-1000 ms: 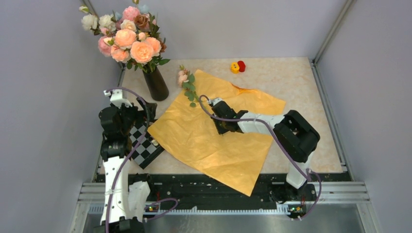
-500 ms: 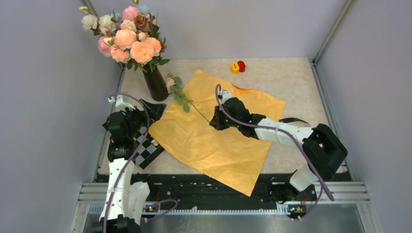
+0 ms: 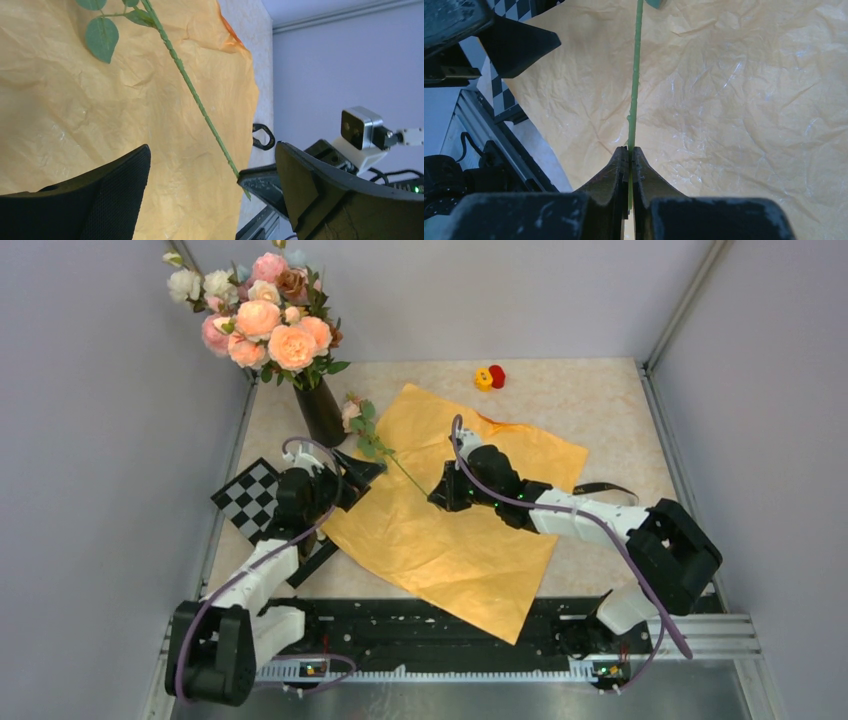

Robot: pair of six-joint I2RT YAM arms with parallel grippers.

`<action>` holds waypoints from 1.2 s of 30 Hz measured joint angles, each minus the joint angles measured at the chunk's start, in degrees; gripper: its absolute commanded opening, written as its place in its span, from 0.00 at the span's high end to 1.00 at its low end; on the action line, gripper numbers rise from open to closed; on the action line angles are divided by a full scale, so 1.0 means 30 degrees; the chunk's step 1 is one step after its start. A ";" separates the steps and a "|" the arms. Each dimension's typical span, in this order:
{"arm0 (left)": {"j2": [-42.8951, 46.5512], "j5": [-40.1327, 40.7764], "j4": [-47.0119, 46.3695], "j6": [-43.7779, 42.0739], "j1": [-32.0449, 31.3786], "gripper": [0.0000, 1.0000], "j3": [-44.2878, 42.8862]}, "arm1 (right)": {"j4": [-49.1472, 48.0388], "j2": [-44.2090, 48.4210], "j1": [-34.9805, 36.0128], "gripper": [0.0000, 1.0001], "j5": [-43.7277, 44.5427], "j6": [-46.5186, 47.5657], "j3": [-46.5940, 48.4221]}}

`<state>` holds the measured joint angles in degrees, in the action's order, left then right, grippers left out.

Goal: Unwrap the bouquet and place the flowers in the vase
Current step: Pick up the fake flower from the wrapping paper.

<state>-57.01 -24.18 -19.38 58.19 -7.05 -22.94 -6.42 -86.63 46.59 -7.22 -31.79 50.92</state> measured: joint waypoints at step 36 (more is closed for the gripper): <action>-1.3508 0.1078 -0.6790 0.2973 -0.0678 0.59 -0.5435 | 0.0160 0.1042 0.0000 1.00 0.0219 0.0219 -0.0495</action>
<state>-97.54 -20.95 -39.75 67.11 -9.08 -39.24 -5.93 -83.50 46.59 -6.57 -31.14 49.43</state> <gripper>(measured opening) 0.408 0.020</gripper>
